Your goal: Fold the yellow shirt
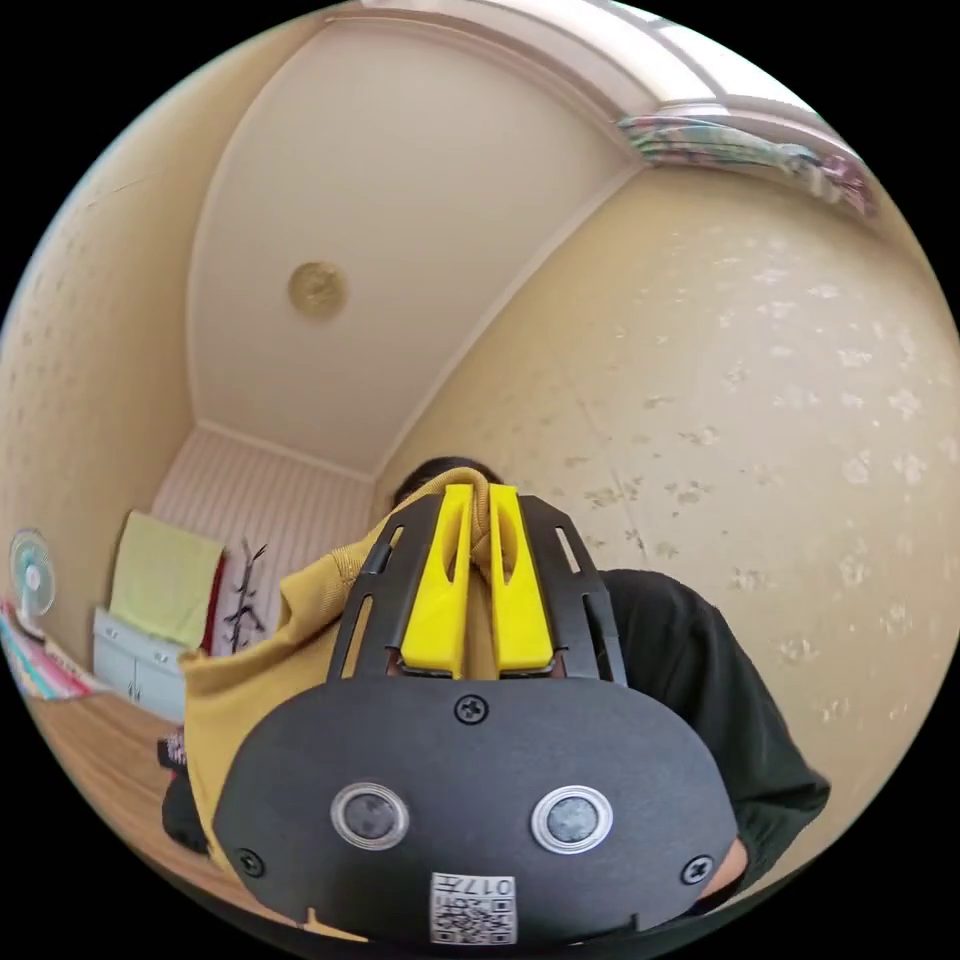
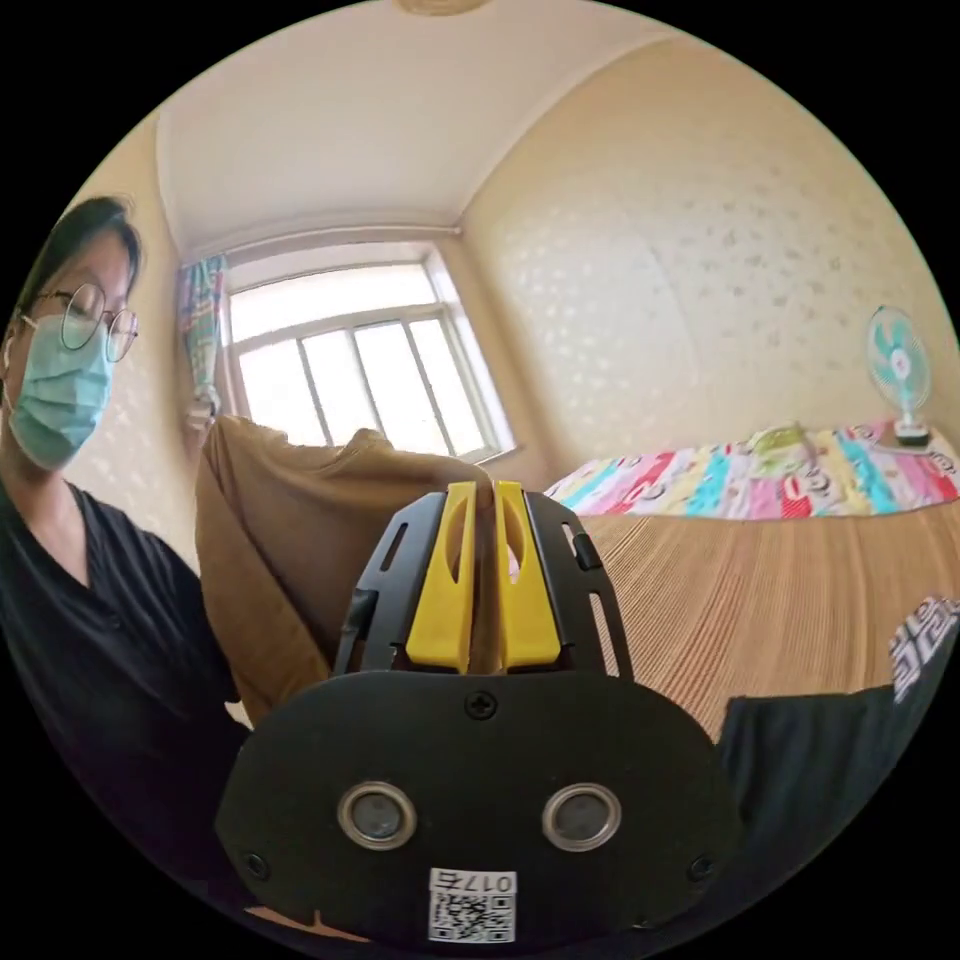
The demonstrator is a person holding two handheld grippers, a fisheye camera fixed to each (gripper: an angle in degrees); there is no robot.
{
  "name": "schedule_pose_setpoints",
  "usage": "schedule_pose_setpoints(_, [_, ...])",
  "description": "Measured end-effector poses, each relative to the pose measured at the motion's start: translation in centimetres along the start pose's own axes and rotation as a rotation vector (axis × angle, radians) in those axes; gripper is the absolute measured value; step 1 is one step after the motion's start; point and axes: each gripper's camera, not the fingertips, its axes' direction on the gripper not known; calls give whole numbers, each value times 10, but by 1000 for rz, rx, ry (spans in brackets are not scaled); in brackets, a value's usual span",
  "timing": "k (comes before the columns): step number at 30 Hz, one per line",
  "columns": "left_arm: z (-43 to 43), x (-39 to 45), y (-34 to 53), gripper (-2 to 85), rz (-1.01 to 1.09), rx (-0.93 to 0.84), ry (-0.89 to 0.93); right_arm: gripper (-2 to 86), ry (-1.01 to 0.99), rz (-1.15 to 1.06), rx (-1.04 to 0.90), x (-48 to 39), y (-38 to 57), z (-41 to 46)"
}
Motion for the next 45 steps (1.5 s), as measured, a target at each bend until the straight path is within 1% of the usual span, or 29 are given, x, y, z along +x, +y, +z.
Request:
schedule_pose_setpoints(1, [-4, 7, -13, 29, -3, -38, -122, 33, 52, -21, 67, -17, -21, -15])
schedule_pose_setpoints(2, [-5, 13, -19, 30, 6, -60, -186, 32, 73, -35, 101, -27, -29, -22])
schedule_pose_setpoints(4, [-7, 41, -40, 31, 40, -159, -436, 33, 131, -152, 258, -77, -53, -56])
schedule_pose_setpoints(6, [-6, 60, -49, 30, 88, -227, -611, 32, 195, -271, 357, -120, -60, -75])
schedule_pose_setpoints(7, [-6, 66, -51, 28, 119, -264, -722, 32, 259, -324, 384, -144, -63, -79])
schedule_pose_setpoints(8, [-7, 66, -52, 26, 114, -268, -776, 31, 290, -339, 388, -153, -66, -78])
schedule_pose_setpoints(9, [-13, 59, -53, 23, 58, -253, -839, 31, 332, -339, 392, -168, -69, -76])
schedule_pose_setpoints(11, [-12, 49, -50, 21, 21, -219, -805, 30, 341, -308, 456, -183, -67, -74])
schedule_pose_setpoints(14, [5, 46, -44, 20, 51, -130, -669, 29, 426, -394, 591, -220, -54, -81])
schedule_pose_setpoints(16, [14, 55, -46, 21, 103, -12, -612, 29, 468, -427, 664, -242, -46, -91])
schedule_pose_setpoints(20, [36, 81, -49, 21, 260, 80, -602, 27, 393, -431, 660, -251, -43, -103])
schedule_pose_setpoints(23, [52, 106, -31, 21, 354, 185, -694, 25, 382, -419, 666, -254, -24, -103])
schedule_pose_setpoints(25, [68, 123, -13, 19, 481, 241, -907, 24, 440, -466, 668, -261, -8, -90])
schedule_pose_setpoints(26, [74, 125, -11, 19, 523, 240, -969, 24, 472, -478, 655, -262, -7, -83])
schedule_pose_setpoints(28, [89, 105, -13, 16, 653, 190, -1190, 25, 564, -512, 594, -254, -11, -51])
schedule_pose_setpoints(30, [75, 60, -24, 16, 611, 126, -1248, 24, 561, -491, 564, -231, -15, -22])
schedule_pose_setpoints(31, [50, 21, -32, 17, 499, 138, -1248, 24, 547, -454, 533, -210, -18, 0])
schedule_pose_setpoints(32, [35, 1, -35, 17, 450, 153, -1239, 24, 546, -439, 509, -199, -19, 13])
schedule_pose_setpoints(34, [-24, -97, -50, 17, 281, 141, -1181, 24, 629, -418, 344, -145, -27, 85])
schedule_pose_setpoints(35, [-39, -124, -54, 18, 233, 126, -1168, 24, 665, -422, 284, -128, -29, 107])
schedule_pose_setpoints(36, [-69, -181, -59, 20, 121, 99, -1186, 24, 726, -434, 151, -89, -29, 157])
schedule_pose_setpoints(37, [-98, -232, -56, 23, -35, 82, -1260, 24, 767, -448, 0, -42, -23, 207])
schedule_pose_setpoints(38, [-111, -255, -50, 24, -126, 79, -1289, 24, 777, -445, -90, -16, -17, 231])
schedule_pose_setpoints(39, [-130, -286, -34, 27, -268, 85, -1301, 24, 769, -362, -287, 34, -5, 268])
schedule_pose_setpoints(40, [-131, -301, -13, 20, -279, 47, -1271, 24, 712, -258, -461, 74, 9, 289])
schedule_pose_setpoints(41, [-126, -303, -2, 17, -258, 9, -1260, 23, 675, -228, -519, 88, 19, 295])
schedule_pose_setpoints(42, [-111, -306, 24, 21, -207, -92, -1268, 21, 609, -208, -588, 104, 41, 299])
schedule_pose_setpoints(44, [-88, -316, 72, 27, -230, -259, -1326, 17, 556, -215, -628, 113, 78, 299])
schedule_pose_setpoints(45, [-75, -328, 108, 32, -281, -396, -1346, 14, 511, -214, -668, 115, 104, 300])
